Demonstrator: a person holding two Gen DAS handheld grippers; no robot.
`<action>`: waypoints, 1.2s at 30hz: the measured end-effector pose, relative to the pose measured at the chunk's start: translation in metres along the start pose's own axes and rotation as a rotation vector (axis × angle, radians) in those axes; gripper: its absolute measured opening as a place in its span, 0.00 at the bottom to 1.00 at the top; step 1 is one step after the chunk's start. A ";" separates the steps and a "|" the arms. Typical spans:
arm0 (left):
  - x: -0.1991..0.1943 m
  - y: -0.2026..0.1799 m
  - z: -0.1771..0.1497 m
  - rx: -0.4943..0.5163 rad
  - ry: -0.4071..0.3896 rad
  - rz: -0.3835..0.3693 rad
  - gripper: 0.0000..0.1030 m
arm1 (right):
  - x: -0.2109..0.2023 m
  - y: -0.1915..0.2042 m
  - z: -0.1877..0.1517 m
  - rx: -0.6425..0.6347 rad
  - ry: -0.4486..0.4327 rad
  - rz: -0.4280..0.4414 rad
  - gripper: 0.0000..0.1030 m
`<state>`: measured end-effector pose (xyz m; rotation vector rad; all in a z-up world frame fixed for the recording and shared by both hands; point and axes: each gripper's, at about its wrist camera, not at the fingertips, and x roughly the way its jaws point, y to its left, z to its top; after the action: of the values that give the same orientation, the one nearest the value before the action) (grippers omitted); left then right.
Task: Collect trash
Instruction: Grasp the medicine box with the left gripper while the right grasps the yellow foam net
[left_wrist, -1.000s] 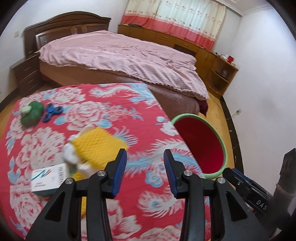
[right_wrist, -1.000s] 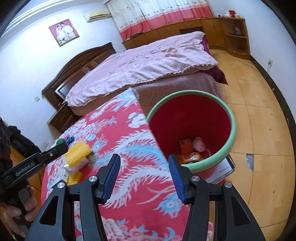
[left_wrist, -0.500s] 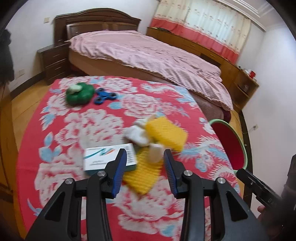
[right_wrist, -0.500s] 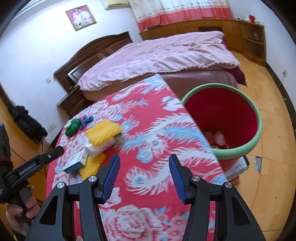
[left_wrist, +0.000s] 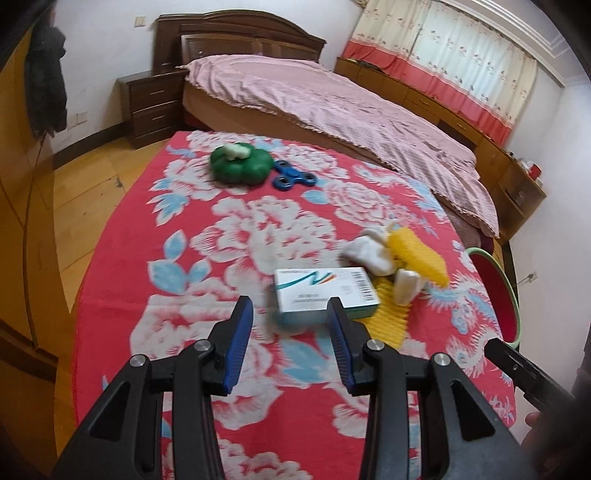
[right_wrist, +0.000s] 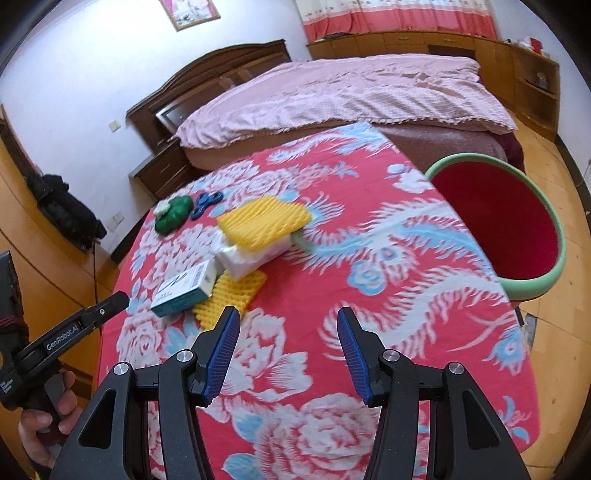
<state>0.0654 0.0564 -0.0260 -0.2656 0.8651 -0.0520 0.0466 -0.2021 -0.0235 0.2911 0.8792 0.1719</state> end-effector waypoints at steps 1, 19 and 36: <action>0.001 0.004 -0.001 -0.005 0.001 0.003 0.40 | 0.003 0.003 -0.001 -0.005 0.008 0.001 0.55; 0.023 0.048 0.000 -0.052 0.030 0.019 0.40 | 0.065 0.058 -0.012 -0.094 0.115 -0.008 0.55; 0.036 0.043 0.016 -0.015 0.027 0.030 0.40 | 0.084 0.059 -0.018 -0.120 0.097 -0.048 0.10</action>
<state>0.0989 0.0961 -0.0539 -0.2662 0.8964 -0.0218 0.0839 -0.1202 -0.0770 0.1503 0.9668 0.1944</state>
